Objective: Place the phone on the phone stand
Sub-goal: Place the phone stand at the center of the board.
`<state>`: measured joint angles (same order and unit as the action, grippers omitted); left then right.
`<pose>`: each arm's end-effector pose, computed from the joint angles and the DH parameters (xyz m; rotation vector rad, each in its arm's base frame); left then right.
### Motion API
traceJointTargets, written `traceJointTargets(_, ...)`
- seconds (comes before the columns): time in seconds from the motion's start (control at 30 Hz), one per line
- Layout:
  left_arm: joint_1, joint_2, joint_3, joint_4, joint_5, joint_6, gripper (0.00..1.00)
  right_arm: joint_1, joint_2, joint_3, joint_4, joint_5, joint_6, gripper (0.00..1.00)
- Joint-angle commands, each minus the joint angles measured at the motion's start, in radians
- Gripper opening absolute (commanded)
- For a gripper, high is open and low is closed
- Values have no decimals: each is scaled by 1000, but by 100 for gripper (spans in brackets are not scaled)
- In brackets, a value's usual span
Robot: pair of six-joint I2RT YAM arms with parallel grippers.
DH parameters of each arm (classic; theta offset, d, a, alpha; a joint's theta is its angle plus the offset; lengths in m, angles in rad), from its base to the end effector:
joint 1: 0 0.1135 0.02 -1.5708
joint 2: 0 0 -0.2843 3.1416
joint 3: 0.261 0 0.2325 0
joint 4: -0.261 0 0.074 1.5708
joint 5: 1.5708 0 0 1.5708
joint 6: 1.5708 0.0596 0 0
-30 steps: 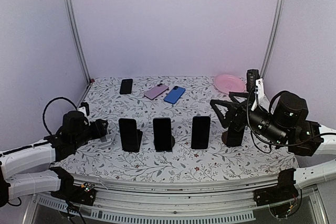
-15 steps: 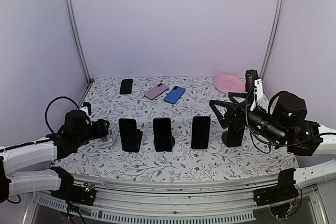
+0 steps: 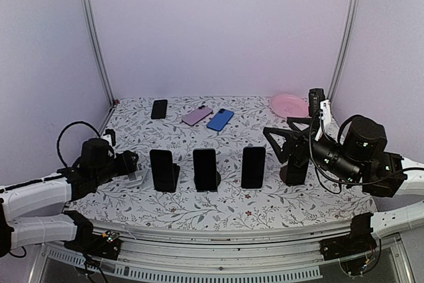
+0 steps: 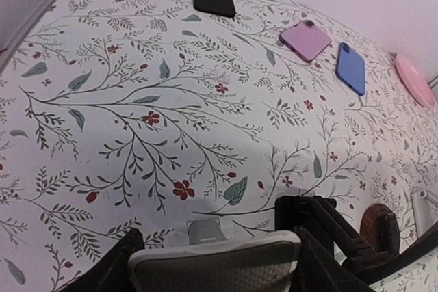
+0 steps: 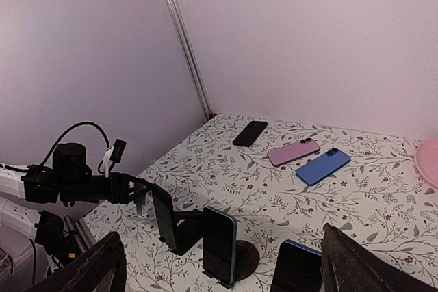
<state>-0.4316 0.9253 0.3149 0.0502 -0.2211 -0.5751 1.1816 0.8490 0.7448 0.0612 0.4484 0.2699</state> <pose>0.1684 -0.0632 0.1908 -0.2836 2.1182 -0.3618 0.0958 0.1654 0.3577 -0.3966 1.6152 0.7559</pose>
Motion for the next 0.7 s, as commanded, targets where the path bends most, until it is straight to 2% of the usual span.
traceJointTargets(0.0,11,-30,29,-66,-13,37,40,-5,7,19,22,-20,1,99)
traceJointTargets(0.17,11,-41,43,-58,-43,87,40,-5,11,24,24,-25,6,99)
traceJointTargets(0.37,11,23,48,4,-71,113,40,-5,15,25,23,-37,15,99)
traceJointTargets(0.57,10,58,68,-9,-91,124,40,-5,5,24,18,-37,16,99)
traceJointTargets(0.67,10,49,64,-15,-72,119,45,-4,1,22,17,-39,17,99)
